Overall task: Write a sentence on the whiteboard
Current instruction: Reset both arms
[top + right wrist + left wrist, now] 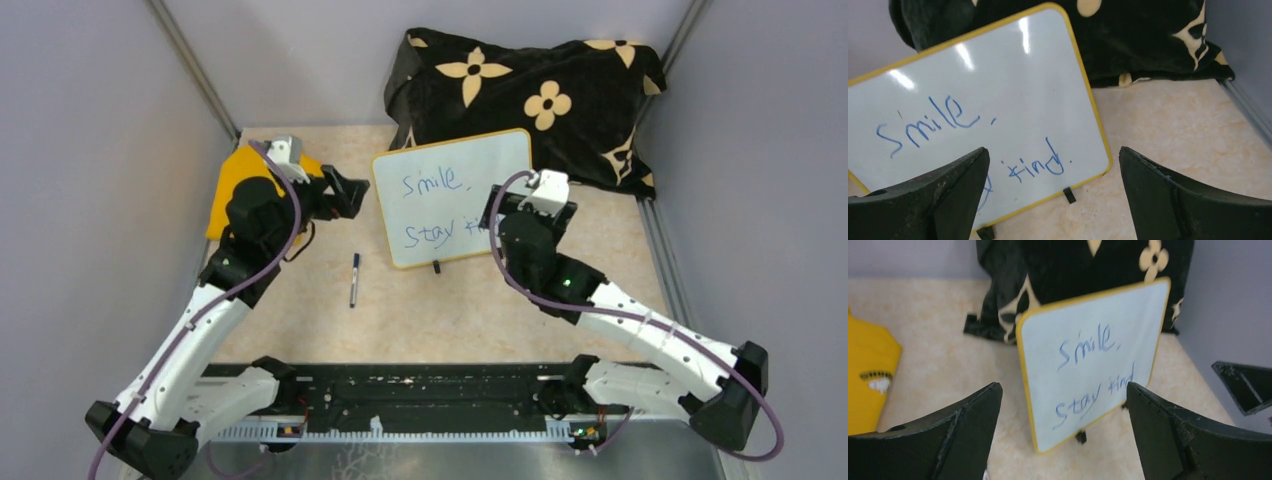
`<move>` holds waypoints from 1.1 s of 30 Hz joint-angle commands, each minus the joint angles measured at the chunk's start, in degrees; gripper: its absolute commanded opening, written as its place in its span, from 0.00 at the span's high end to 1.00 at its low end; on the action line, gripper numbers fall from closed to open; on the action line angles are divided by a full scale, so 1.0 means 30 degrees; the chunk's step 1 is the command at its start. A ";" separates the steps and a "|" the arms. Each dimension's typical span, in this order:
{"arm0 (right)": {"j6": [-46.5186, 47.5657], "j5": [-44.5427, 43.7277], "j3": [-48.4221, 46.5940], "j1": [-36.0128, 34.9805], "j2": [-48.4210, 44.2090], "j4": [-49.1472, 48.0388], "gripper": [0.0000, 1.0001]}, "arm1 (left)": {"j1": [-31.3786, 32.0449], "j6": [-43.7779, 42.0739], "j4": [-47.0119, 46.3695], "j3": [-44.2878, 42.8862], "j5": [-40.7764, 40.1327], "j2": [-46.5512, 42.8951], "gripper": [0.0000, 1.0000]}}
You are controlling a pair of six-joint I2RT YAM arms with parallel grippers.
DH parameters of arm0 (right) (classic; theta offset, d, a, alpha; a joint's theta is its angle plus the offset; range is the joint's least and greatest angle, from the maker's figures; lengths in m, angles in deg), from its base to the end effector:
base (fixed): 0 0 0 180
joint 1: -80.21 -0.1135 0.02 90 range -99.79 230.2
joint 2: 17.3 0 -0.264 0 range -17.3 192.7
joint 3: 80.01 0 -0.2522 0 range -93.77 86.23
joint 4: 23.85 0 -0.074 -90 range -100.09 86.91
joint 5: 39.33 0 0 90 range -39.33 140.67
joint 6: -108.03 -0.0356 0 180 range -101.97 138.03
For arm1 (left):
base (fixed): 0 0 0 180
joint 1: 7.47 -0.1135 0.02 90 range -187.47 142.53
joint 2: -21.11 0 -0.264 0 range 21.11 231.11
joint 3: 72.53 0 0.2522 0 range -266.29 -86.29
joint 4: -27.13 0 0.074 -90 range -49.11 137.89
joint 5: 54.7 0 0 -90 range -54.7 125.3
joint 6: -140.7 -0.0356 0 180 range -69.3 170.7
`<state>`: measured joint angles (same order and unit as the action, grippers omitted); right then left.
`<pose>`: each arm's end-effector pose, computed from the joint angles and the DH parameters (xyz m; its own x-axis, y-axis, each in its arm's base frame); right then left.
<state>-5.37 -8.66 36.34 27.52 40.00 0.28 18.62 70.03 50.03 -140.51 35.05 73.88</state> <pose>0.1551 0.1531 0.3354 -0.1338 0.1586 -0.9782 0.1568 0.9781 0.1371 0.1907 -0.0932 0.3752 -0.2577 -0.2424 -0.9353 0.3715 0.8687 -0.3275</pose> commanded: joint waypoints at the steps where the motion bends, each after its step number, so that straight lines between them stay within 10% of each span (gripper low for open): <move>1: 0.3349 -0.0460 -0.2782 0.0599 -0.1396 -0.1840 0.02 | 0.0094 -0.0770 -0.1442 -0.4199 -0.0780 0.1178 0.01; 12: 0.9854 0.0526 -0.6015 -0.0458 -0.2609 -0.4964 0.01 | 0.0089 0.2758 -0.1991 -0.8582 -0.4326 0.2804 0.01; 22: 2.6525 -0.4334 -0.4728 -0.4849 0.3145 -2.6363 0.01 | 0.0107 0.1495 -0.2793 -1.1836 -0.4291 0.5865 0.01; 33: 1.6503 0.0545 -0.4890 -0.4806 -0.1892 -1.7759 0.01 | 0.0160 -0.0350 -0.3546 -1.4766 -0.1787 0.7069 0.01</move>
<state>56.01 -14.86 24.26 13.44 40.81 -59.41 18.79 71.59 42.78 -185.78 28.82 97.25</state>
